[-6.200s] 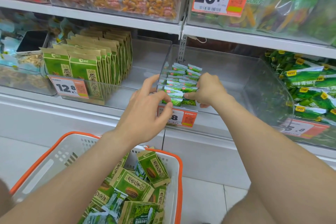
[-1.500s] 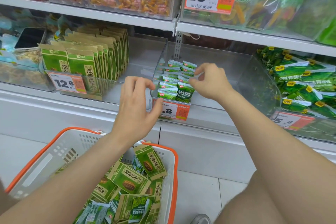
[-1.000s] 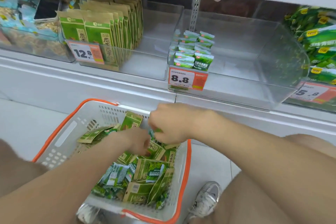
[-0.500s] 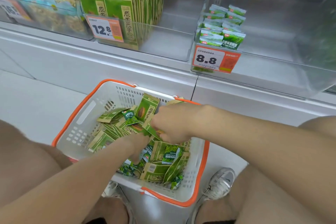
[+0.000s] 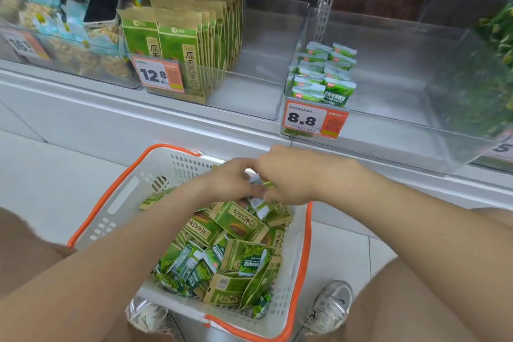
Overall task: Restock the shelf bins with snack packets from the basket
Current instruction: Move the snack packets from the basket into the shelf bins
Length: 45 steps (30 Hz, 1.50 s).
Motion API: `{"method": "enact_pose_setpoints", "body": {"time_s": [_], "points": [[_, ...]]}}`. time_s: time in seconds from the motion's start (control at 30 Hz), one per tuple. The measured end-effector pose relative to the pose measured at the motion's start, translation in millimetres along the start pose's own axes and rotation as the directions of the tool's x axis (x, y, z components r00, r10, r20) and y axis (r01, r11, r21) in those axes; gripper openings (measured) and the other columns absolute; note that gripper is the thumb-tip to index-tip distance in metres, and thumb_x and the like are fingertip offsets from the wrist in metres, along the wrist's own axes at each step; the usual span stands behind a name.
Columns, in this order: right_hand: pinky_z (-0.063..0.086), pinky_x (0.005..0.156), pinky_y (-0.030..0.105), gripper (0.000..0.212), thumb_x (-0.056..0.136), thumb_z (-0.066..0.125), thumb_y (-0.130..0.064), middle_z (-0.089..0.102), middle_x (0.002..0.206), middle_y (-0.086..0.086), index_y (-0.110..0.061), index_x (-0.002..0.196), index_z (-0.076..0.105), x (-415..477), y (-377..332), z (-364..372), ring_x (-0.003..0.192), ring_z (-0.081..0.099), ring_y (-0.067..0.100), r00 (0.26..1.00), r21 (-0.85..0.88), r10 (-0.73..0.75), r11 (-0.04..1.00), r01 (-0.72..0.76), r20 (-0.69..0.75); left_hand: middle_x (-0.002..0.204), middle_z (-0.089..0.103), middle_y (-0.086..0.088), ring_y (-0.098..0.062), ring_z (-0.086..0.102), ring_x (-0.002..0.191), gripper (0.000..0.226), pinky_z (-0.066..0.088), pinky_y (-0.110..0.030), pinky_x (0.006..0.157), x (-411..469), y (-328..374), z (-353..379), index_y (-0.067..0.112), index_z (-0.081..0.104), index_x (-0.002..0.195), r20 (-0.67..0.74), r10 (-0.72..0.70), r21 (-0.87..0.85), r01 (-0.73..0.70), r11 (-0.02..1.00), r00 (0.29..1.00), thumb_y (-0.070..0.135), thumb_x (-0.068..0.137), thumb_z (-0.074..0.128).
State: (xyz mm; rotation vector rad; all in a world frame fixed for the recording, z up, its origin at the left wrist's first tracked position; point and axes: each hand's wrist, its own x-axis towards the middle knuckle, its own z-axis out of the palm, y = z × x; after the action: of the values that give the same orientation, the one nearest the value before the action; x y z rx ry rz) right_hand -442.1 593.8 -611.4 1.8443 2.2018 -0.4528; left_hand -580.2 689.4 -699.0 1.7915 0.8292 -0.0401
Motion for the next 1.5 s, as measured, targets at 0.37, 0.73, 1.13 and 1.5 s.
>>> {"method": "enact_pose_setpoints", "body": {"time_s": [0.37, 0.73, 1.13, 1.5], "points": [[0.048, 0.068, 0.035, 0.019, 0.092, 0.073, -0.030, 0.067, 0.081, 0.005, -0.012, 0.098, 0.070, -34.9, 34.4, -25.3, 0.080, 0.061, 0.023, 0.892, 0.460, 0.312, 0.877, -0.138, -0.328, 0.092, 0.077, -0.009, -0.023, 0.073, 0.083, 0.033, 0.056, -0.034, 0.069, -18.9, 74.5, -0.5, 0.012, 0.072, 0.101, -0.312, -0.001, -0.511, -0.167, 0.843, 0.950, 0.038, 0.108, 0.052], [0.061, 0.090, 0.053, 0.039, 0.092, 0.072, -0.017, 0.076, 0.104, 0.020, -0.010, 0.128, 0.062, -47.0, 60.4, -35.7, 0.096, 0.076, 0.032, 0.896, 0.917, 0.405, 0.398, 0.009, -0.184, 0.088, 0.073, -0.009, -0.017, 0.068, 0.080, 0.015, 0.063, -0.034, 0.073, -17.7, 95.4, 3.1, 0.007, 0.076, 0.104, -0.440, 0.231, -0.447, -0.435, 0.782, 0.868, 0.019, 0.102, 0.066], [0.044, 0.097, 0.035, 0.027, 0.095, 0.074, -0.035, 0.067, 0.123, 0.004, -0.023, 0.119, 0.068, -56.2, 138.4, -64.8, 0.123, 0.056, 0.032, 0.559, 0.592, 0.623, 0.760, -0.268, -0.548, 0.145, 0.044, -0.002, -0.025, 0.042, 0.130, 0.033, 0.039, -0.042, 0.107, 2.3, 114.2, -3.1, 0.027, 0.067, 0.121, -0.472, 0.746, 0.675, -0.352, 0.649, 0.470, 0.010, 0.093, 0.067], [0.044, 0.088, 0.033, 0.038, 0.078, 0.091, -0.032, 0.063, 0.102, 0.000, -0.014, 0.108, 0.075, -15.1, 160.4, -55.6, 0.113, 0.053, 0.025, 0.703, 0.479, 0.590, 0.787, -0.390, -0.397, 0.158, 0.032, -0.002, -0.026, 0.037, 0.136, 0.021, 0.034, -0.038, 0.110, 20.0, 112.5, 1.6, 0.028, 0.072, 0.106, -0.485, 0.623, 0.569, -0.319, 0.758, 0.614, 0.016, 0.090, 0.067]]}}
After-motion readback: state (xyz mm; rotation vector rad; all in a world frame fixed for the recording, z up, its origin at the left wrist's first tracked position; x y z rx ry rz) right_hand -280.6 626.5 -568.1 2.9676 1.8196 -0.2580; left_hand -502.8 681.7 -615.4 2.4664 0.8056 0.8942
